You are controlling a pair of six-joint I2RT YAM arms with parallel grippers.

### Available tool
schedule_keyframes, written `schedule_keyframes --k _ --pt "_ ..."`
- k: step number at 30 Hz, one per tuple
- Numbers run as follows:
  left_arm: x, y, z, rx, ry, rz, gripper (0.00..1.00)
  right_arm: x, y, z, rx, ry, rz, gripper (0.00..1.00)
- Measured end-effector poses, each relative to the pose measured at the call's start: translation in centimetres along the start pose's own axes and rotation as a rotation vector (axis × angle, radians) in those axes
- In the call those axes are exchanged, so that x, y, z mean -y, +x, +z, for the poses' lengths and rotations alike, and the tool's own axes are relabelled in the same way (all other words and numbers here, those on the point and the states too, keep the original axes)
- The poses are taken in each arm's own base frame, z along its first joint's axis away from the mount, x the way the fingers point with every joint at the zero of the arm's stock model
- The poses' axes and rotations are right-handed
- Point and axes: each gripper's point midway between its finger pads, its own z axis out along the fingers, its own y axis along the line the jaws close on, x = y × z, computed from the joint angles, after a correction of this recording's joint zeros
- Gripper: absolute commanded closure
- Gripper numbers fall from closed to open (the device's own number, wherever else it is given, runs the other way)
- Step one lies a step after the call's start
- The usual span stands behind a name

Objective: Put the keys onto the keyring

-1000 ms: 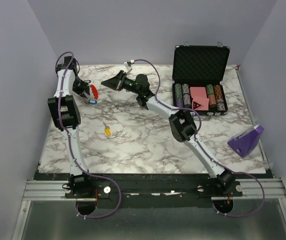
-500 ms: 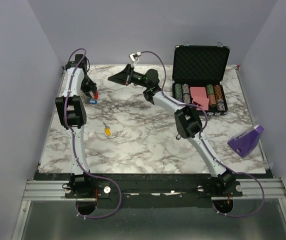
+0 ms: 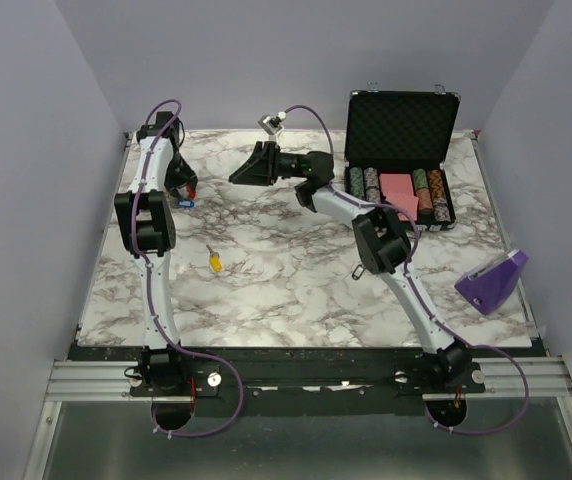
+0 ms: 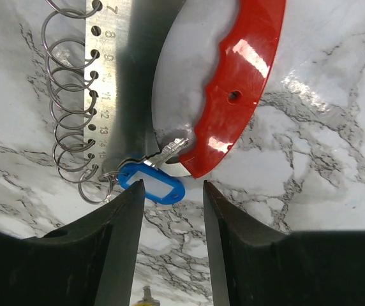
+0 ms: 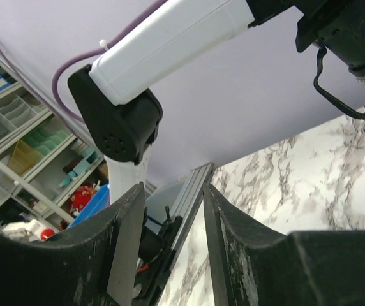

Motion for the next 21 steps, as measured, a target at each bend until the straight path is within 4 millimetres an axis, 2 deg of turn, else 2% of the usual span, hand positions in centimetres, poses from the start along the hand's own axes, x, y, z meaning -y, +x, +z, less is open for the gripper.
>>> schedule_keyframes --k 3,5,8,9,11,14,18,19,21 --pt "-0.6 0.6 0.7 -0.016 -0.011 0.001 0.49 0.2 0.3 -0.9 -0.03 0.009 0.013 0.47" --pt "-1.0 1.2 1.0 -0.016 -0.01 0.013 0.44 0.0 0.1 -1.6 -0.047 0.014 0.008 0.47" --pt "-2.1 1.8 -1.2 0.014 -0.011 0.011 0.34 -0.7 -0.4 -2.2 -0.068 0.017 -0.005 0.47" --pt "-2.3 1.5 -1.8 0.027 -0.009 0.005 0.33 -1.0 -0.6 -2.4 -0.073 0.017 -0.011 0.47" --pt "-2.6 -0.4 -3.6 0.092 0.002 -0.02 0.29 -1.5 -1.1 -2.7 -0.076 0.02 -0.016 0.47" --pt "-3.2 -2.3 -4.7 0.136 0.012 -0.065 0.29 -2.1 -1.3 -2.9 -0.081 0.02 -0.008 0.46" --pt "-4.5 -2.6 -4.0 0.119 -0.009 -0.111 0.35 -2.3 -0.9 -3.1 -0.094 0.026 0.028 0.46" --pt "-4.7 -2.5 -3.7 0.106 -0.017 -0.12 0.4 -2.2 -0.7 -3.1 -0.095 0.029 0.04 0.46" --pt "-4.4 -2.7 -3.3 0.092 -0.023 -0.13 0.41 -2.0 -0.4 -3.3 -0.096 0.033 0.06 0.46"
